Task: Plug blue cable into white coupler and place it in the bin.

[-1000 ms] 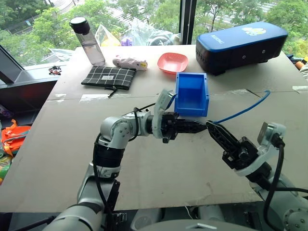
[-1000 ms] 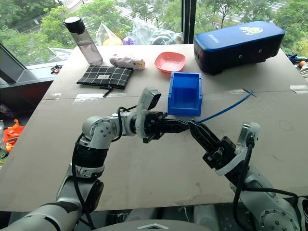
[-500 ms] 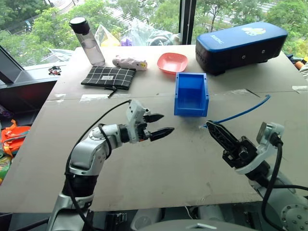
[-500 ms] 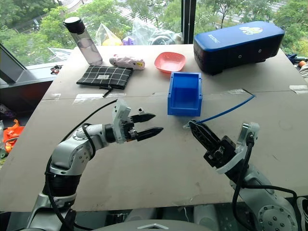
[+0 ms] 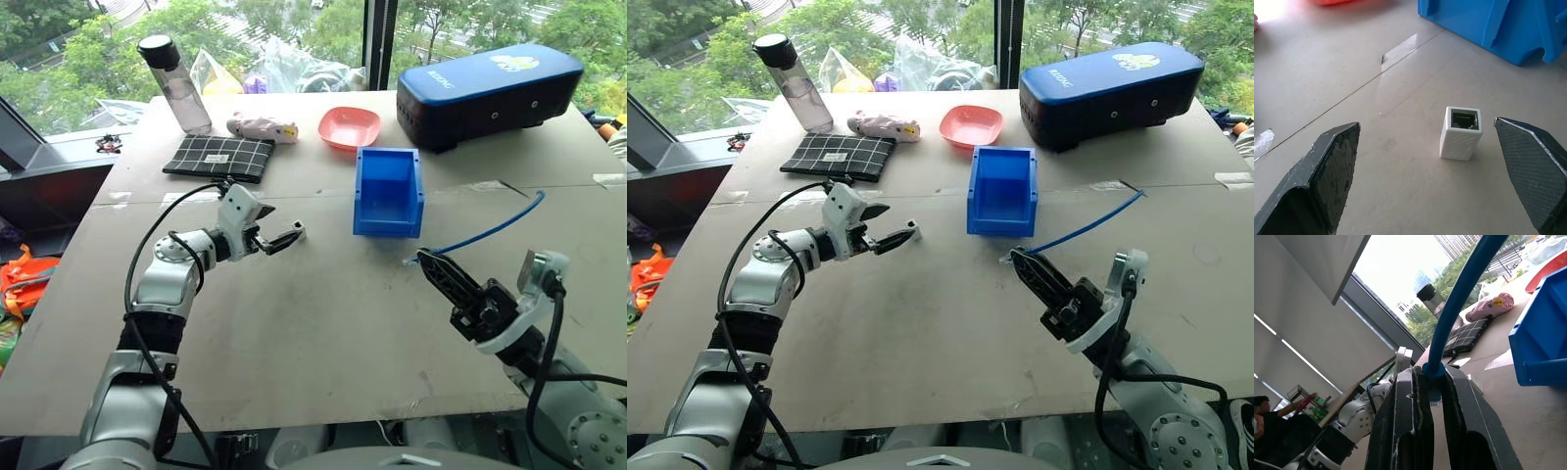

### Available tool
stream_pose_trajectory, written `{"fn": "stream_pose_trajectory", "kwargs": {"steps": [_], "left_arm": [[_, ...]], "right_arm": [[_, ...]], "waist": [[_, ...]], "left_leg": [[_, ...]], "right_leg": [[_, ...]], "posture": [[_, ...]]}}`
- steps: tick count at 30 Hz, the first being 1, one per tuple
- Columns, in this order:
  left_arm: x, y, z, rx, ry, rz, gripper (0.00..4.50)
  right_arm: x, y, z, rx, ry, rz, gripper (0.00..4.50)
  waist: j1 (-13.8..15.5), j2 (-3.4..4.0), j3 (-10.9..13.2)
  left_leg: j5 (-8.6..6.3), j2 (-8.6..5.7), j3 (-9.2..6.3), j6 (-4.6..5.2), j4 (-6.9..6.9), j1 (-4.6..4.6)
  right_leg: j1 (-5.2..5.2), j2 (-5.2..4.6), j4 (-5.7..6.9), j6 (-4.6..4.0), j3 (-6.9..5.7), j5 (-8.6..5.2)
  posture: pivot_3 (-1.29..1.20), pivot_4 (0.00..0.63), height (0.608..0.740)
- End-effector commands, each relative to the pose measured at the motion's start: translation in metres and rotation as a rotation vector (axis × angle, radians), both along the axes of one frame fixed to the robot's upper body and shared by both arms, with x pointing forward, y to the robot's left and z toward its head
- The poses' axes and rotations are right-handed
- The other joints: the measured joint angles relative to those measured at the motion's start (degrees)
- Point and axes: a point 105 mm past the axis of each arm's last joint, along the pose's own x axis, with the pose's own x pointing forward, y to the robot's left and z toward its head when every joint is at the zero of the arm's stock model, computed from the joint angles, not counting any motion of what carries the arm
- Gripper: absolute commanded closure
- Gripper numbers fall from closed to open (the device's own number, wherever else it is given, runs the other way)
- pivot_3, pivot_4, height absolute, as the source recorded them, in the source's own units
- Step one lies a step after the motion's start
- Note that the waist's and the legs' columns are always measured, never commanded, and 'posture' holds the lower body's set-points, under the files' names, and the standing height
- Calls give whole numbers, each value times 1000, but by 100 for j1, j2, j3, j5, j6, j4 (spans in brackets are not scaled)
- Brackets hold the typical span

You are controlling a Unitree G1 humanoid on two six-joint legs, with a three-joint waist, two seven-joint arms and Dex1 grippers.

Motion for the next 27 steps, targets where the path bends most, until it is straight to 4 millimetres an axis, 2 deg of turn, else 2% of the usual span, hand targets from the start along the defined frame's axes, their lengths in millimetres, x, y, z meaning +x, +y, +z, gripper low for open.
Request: {"fn": "stream_pose_trajectory", "kwargs": {"steps": [1, 2, 3, 4, 7, 8, 11, 15, 16, 22, 27], "left_arm": [[4, -6, -1, 34, -28, -58, 32], [5, -7, -3, 34, -32, -69, 32], [7, -9, -4, 32, -35, -75, 527], [9, -10, -5, 30, -39, -77, 788], [12, -17, -8, 17, -44, -102, 2184], [13, -19, -9, 17, -45, -107, 2863], [14, -21, -13, 24, -45, -121, 4013], [10, -23, -12, 17, -54, -161, 4005], [4, -29, -9, 1, -53, -211, 4005], [-48, -83, -3, -9, -10, -606, 4005], [-66, -117, -10, 55, 4, -777, 4005]], "right_arm": [[-8, 3, 13, 10, -57, -15, 4500], [-9, 2, 12, 9, -56, -21, 4500], [-9, 2, 12, 9, -55, -26, 4500], [-10, 2, 12, 8, -53, -31, 4500], [-10, 2, 11, 6, -53, -39, 4500], [-10, 2, 12, 5, -53, -40, 4500], [-11, 1, 12, 0, -55, -41, 4500], [-10, -1, 12, -21, -59, -47, 4500], [-10, -1, 11, -41, -65, -45, 4500], [0, 10, -2, -272, -141, 16, 4500], [14, 18, -10, -440, -230, 127, 4500]], "waist": [[-5, 0, 0], [-6, 0, 0], [-9, -1, 0], [-7, -1, -1], [-10, -2, -1], [-11, -3, -2], [-12, -4, -3], [-10, -5, -3], [-12, -5, -3], [-21, -3, -2], [-16, -4, -2]], "left_leg": [[0, 0, 0, 0, 0, 0], [0, -1, -1, 0, 0, 0], [0, -1, 0, 0, 1, 0], [0, -1, -1, 0, 1, -1], [0, -1, -3, 0, 2, -1], [0, -1, -2, 0, 2, -1], [0, -1, -3, 0, 2, -1], [0, -2, -3, 0, 3, -1], [0, -2, -3, 0, 4, -1], [0, -2, 0, 0, 4, -2], [0, -2, 0, 1, 8, -2]], "right_leg": [[0, 0, 0, 0, 0, 0], [0, -1, 0, 0, 0, 0], [0, -1, 0, 0, 1, 0], [0, -1, 0, 0, 1, 0], [0, 0, 1, 0, -1, 0], [0, 0, 2, 0, -1, 0], [0, 0, 2, 1, -1, 0], [0, -1, 2, 1, -1, 0], [0, -1, 2, 1, -1, 0], [0, 0, 2, 1, 1, 0], [5, 0, 3, 0, -1, 0]], "posture": [[0, 150, 740], [0, 150, 740], [0, 150, 740], [0, 150, 740], [0, 150, 740], [0, 150, 740], [0, 150, 740], [0, 150, 740], [0, 150, 740], [0, 150, 740], [0, 150, 740]]}}
